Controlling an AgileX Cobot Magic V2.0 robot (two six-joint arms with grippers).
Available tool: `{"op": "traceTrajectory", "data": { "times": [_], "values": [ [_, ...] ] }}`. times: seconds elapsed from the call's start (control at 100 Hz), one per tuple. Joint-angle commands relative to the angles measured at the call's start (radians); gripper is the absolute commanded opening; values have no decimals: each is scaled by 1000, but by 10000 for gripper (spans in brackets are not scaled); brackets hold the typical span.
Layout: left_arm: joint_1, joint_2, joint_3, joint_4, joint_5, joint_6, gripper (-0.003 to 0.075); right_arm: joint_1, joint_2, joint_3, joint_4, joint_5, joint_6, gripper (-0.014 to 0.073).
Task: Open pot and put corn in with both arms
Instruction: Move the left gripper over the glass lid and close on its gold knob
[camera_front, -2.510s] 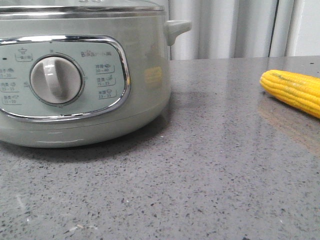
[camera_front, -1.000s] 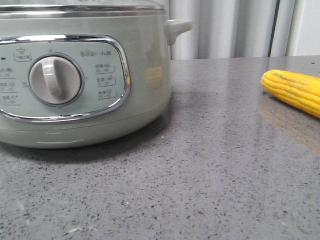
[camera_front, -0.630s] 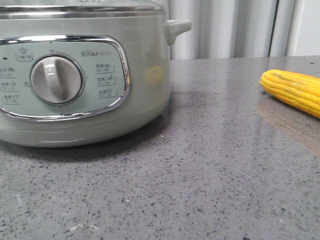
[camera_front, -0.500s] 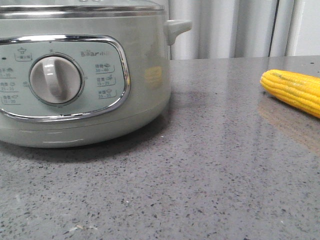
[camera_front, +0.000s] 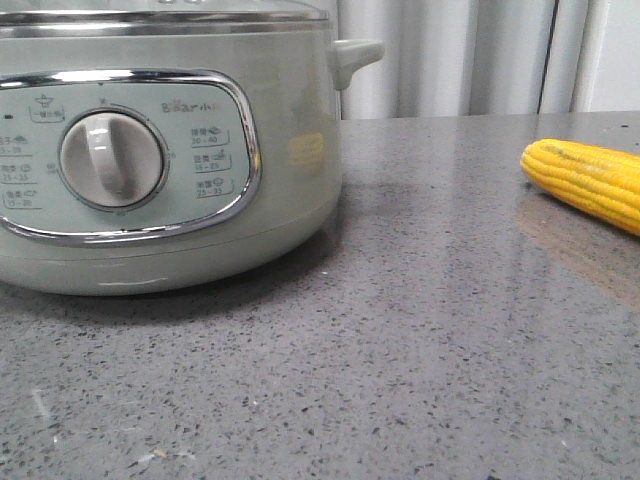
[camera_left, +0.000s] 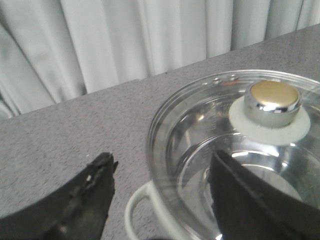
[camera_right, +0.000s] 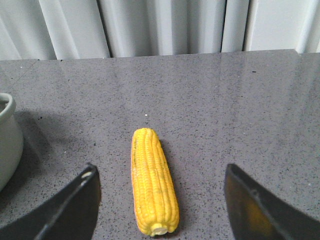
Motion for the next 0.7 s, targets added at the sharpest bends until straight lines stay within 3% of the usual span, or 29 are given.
{"op": "traceTrajectory", "data": {
  "times": [0.0, 0.15, 0.39, 0.69],
  "values": [
    [-46, 30, -48, -6, -86, 22, 397, -6, 13, -35, -10, -68, -14, 460],
    [-163, 70, -48, -13, -194, 89, 454, -6, 13, -35, -10, -68, -14, 460],
    [-308, 156, -23, -29, -440, 89, 454, -6, 13, -35, -10, -68, -14, 460],
    [-335, 277, -23, -130, -569, 89, 454, -6, 13, -33, -10, -68, -14, 460]
  ]
}}
